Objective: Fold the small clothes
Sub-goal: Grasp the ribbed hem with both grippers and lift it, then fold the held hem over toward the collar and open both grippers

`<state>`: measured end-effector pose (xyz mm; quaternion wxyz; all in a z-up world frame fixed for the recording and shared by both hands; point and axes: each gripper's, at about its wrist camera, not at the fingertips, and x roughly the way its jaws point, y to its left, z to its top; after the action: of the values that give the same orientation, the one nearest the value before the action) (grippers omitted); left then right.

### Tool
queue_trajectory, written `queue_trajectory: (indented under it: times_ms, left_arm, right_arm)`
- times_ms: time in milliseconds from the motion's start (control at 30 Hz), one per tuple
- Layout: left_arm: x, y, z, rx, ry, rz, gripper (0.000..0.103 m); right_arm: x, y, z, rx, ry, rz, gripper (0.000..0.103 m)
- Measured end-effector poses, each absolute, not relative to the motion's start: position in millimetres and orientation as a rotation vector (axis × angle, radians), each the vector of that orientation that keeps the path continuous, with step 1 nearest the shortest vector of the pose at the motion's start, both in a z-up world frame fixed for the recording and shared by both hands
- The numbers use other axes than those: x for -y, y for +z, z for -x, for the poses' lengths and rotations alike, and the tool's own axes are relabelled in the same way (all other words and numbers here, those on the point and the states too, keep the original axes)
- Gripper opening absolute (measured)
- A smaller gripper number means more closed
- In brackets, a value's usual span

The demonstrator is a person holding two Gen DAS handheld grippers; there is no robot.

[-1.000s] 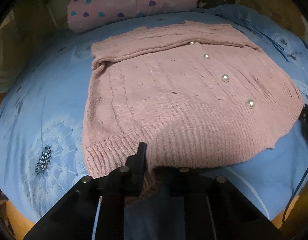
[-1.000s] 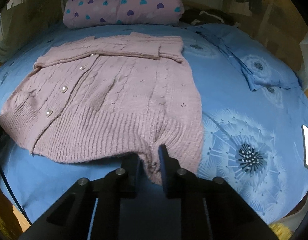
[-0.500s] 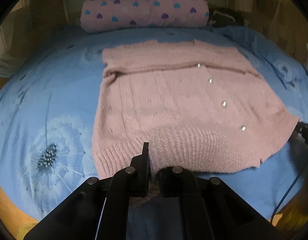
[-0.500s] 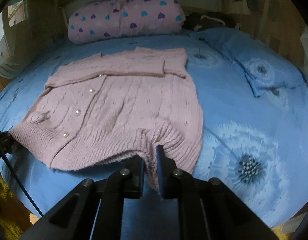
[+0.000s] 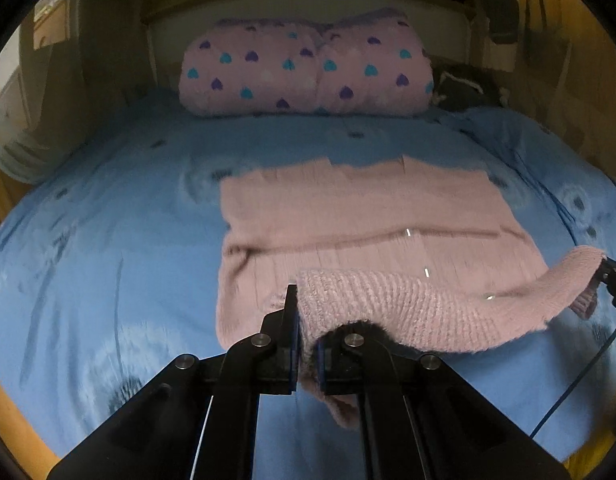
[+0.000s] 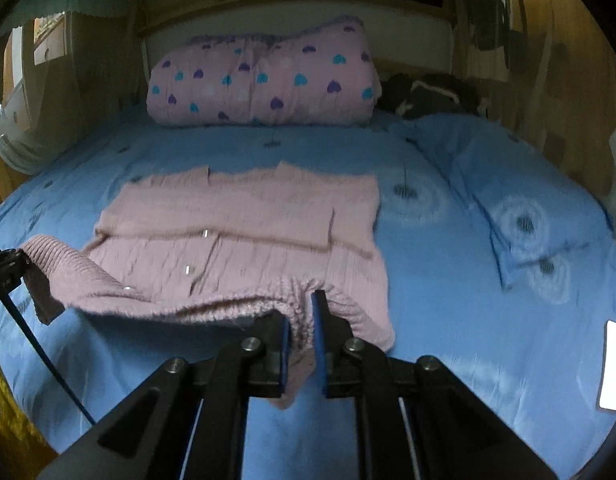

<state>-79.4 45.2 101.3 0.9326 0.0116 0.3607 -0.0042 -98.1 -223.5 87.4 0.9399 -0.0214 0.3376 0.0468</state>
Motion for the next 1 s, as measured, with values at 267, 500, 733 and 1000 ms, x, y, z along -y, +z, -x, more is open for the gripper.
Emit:
queue_trajectory:
  times_ms: [267, 500, 733, 1000]
  left_arm:
    - [-47, 133, 25, -0.648, 0.042, -0.005, 0.0]
    - [-41, 143, -35, -0.608, 0.077, -0.026, 0.0]
    - [-40, 118, -108, -0.663, 0.119, -0.043, 0.0]
    - [-48, 52, -182, -0.791, 0.137, -0.04, 0.0]
  right_arm:
    - [220, 118, 44, -0.605, 0.069, 0.041, 0.01]
    - [222, 131, -17, -0.561, 0.03, 0.04, 0.01]
    - [223, 114, -105, -0.574, -0.01, 0.048, 0.01]
    - [215, 50, -187, -0.658, -0.047, 0.081, 0.01]
